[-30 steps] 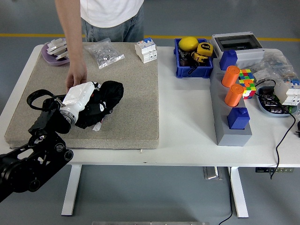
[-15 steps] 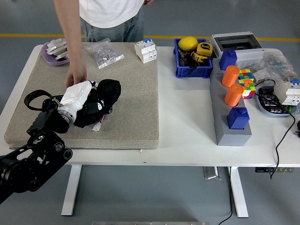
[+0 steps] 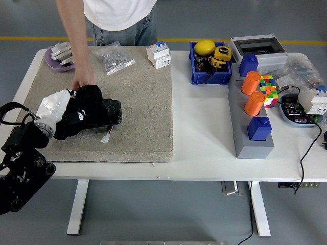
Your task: Pick the rag up,wipe the panel,place it on the desk
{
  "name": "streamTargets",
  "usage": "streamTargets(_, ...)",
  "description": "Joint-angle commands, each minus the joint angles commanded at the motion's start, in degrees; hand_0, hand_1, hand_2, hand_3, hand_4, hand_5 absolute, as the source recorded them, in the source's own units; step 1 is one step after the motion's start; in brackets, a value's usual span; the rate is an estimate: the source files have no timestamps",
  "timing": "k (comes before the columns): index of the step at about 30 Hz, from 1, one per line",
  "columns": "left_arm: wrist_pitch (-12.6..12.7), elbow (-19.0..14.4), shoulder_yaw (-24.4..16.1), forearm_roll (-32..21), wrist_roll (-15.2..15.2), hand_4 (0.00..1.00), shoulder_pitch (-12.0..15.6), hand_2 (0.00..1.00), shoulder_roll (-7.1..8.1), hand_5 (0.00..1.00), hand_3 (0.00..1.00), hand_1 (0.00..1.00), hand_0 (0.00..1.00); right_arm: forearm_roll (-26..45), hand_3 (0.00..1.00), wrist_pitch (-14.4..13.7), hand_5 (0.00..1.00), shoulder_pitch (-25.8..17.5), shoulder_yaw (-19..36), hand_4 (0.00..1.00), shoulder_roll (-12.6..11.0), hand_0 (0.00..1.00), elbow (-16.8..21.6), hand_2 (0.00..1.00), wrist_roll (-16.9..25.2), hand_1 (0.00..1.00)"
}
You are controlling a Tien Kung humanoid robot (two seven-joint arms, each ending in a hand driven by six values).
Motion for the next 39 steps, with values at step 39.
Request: streamTargets(39, -0.5, 1.1, -5.2, -0.5, -0.2, 0.460, 2.9, 0.558, 3.92, 0.002, 0.541, 0.189, 0.235, 0.3, 0.774, 0.0, 0.998, -0.4, -0.2, 0.998, -0.3, 0.893, 0.1, 0.755, -0.1, 0.733)
